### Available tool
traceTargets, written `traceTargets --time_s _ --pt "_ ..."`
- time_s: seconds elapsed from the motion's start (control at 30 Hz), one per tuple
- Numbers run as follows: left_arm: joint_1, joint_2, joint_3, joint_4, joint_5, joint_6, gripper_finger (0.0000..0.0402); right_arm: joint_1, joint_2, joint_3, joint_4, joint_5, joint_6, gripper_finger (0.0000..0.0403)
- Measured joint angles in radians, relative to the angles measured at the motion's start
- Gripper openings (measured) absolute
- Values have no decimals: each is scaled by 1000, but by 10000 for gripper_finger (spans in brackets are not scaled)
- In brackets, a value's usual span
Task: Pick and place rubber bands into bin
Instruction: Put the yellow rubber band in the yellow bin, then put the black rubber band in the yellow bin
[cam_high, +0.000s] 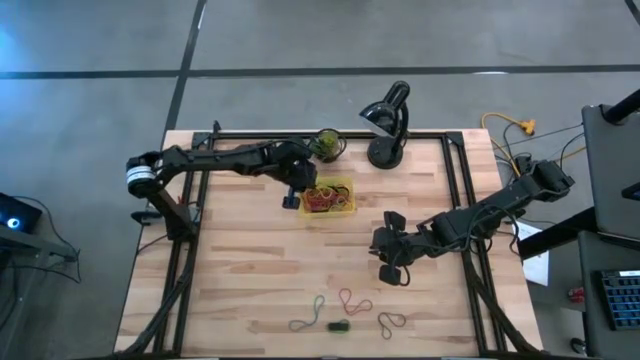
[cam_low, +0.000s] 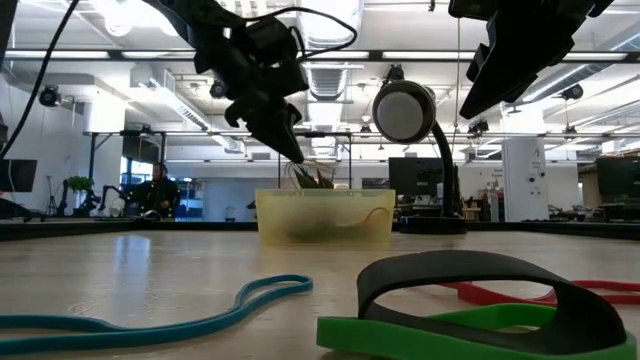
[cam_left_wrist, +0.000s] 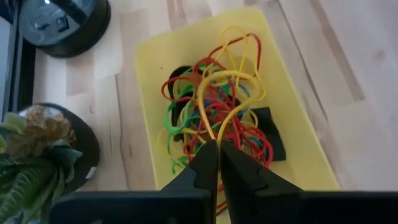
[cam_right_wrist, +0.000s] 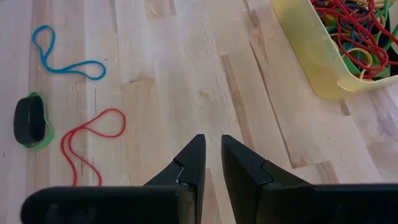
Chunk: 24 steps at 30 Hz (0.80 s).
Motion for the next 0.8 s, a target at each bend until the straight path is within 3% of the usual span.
traceTargets --time_s 0.23,0.57,0.8 --pt "1 1 0 1 -4 2 3 0 0 0 1 0 0 47" --pt "1 1 0 7 -4 2 73 0 0 0 1 2 0 47" --pt "-16 -3 0 -87 -6 -28 84 0 0 0 9 16 1 47"
